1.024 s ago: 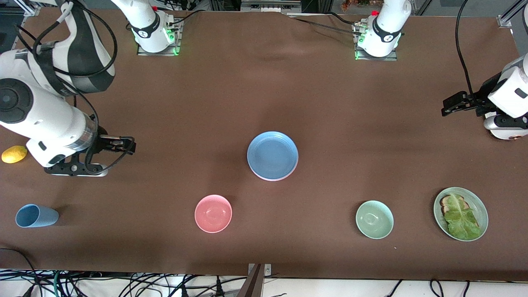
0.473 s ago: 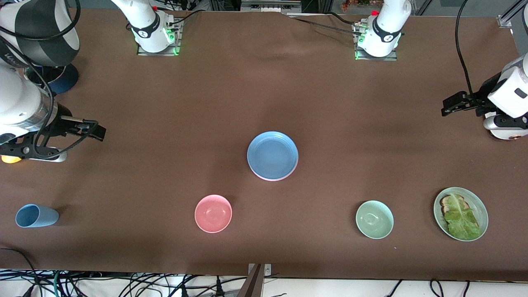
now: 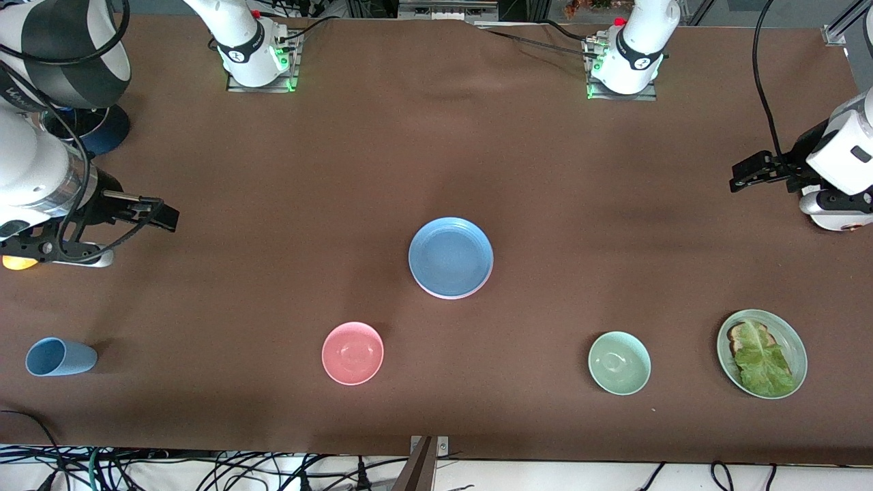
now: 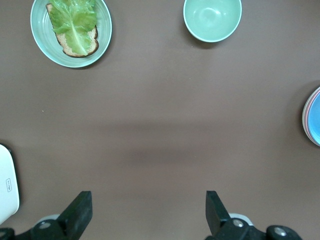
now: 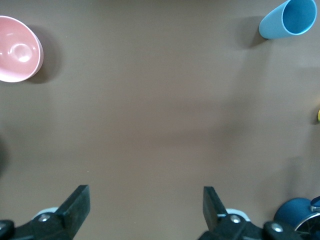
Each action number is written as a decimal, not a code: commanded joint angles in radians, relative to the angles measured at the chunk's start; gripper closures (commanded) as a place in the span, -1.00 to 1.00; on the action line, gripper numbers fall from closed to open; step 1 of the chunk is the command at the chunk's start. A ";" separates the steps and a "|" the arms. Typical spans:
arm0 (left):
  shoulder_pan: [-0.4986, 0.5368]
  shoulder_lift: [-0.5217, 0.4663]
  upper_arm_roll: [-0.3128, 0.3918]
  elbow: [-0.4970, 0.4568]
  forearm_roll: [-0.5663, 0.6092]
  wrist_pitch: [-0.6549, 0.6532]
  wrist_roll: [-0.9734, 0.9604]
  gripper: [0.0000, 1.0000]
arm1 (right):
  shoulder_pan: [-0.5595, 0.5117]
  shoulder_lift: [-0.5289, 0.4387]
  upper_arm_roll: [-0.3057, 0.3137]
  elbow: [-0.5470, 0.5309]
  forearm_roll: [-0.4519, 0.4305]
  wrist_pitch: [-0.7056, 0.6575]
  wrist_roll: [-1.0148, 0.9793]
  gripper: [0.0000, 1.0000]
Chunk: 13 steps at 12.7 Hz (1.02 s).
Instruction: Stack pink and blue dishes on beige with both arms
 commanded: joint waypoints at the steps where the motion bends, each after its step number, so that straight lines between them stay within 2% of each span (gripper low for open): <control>1: -0.003 -0.007 0.001 -0.003 -0.007 0.005 0.019 -1.00 | 0.016 -0.060 -0.037 -0.029 0.056 -0.013 0.015 -1.00; 2: -0.003 -0.007 0.001 -0.003 -0.007 0.005 0.019 -1.00 | 0.049 -0.100 -0.077 -0.085 0.067 0.011 0.013 -1.00; 3: -0.003 -0.007 0.001 -0.003 -0.007 0.005 0.020 -1.00 | 0.106 -0.135 -0.173 -0.137 0.100 0.042 0.009 -1.00; 5: -0.003 -0.007 0.001 -0.003 -0.007 0.005 0.019 -1.00 | 0.244 -0.155 -0.359 -0.165 0.177 0.047 0.004 -1.00; 8: -0.003 -0.007 0.001 -0.003 -0.007 0.005 0.019 -1.00 | 0.251 -0.156 -0.416 -0.165 0.208 0.044 0.000 -1.00; 13: -0.003 -0.007 0.001 -0.003 -0.007 0.005 0.020 -1.00 | 0.238 -0.152 -0.432 -0.169 0.229 0.033 0.000 -1.00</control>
